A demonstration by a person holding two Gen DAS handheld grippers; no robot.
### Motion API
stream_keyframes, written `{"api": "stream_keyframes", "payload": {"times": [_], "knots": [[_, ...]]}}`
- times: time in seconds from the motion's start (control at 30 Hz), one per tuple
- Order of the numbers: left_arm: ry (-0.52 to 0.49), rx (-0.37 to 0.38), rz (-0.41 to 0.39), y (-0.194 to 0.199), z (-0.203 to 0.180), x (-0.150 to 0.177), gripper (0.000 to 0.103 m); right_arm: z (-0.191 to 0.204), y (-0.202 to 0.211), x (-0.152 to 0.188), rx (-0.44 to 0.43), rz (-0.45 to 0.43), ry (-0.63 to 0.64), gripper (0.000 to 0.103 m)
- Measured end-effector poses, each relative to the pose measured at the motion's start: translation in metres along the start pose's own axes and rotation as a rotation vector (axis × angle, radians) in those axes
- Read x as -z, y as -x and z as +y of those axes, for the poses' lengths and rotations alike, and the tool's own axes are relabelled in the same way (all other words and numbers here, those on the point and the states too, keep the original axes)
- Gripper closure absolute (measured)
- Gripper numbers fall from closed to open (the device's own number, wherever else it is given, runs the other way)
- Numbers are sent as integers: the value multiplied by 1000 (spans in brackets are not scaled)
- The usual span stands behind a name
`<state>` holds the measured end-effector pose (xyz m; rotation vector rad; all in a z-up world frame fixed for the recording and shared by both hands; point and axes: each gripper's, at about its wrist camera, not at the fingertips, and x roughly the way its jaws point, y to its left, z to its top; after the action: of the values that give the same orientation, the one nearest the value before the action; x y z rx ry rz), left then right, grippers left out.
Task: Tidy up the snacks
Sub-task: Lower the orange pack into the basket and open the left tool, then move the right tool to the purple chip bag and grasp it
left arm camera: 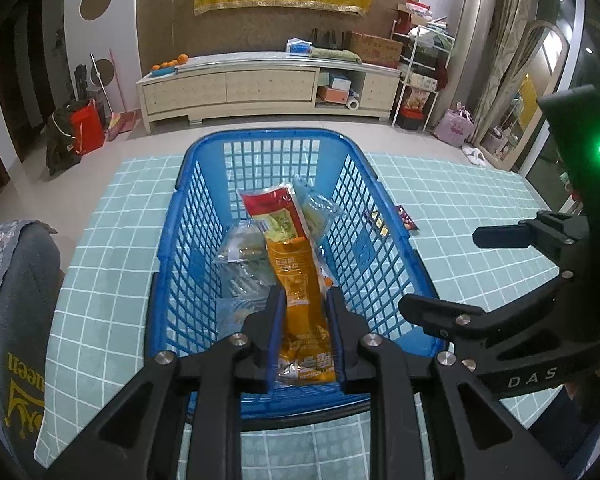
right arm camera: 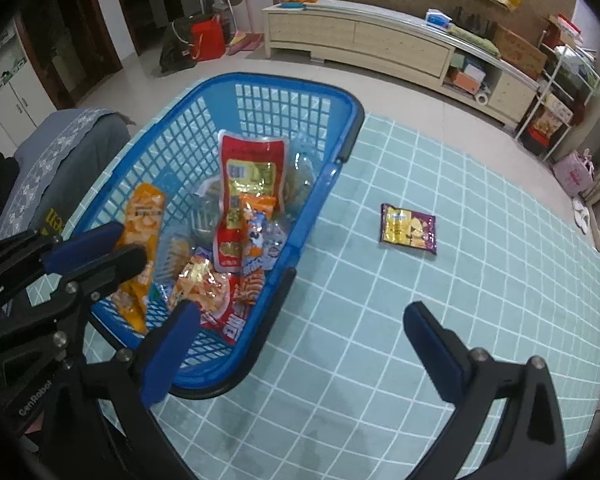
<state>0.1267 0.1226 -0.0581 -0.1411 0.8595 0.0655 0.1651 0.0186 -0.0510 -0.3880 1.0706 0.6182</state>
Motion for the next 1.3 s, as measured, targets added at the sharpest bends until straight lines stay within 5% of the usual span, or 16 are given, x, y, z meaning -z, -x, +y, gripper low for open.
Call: {"api": "stream_keyframes", "payload": {"times": [0.2,0.47,0.87,1.3], "knots": [[11,13,7,-5,3,6,78,-6,-3,3,12,4,-15,0],[9,-7,20,3,2,11,35,-20,10,8,7,-23,-38,0],[-53,-6,-55,51,-29,-1,27,-49,47,20,-32,-89,-94,0],[-26,-39,0,37,-39,-34,27,-81,70,2,-43,-120,-116,0]]}}
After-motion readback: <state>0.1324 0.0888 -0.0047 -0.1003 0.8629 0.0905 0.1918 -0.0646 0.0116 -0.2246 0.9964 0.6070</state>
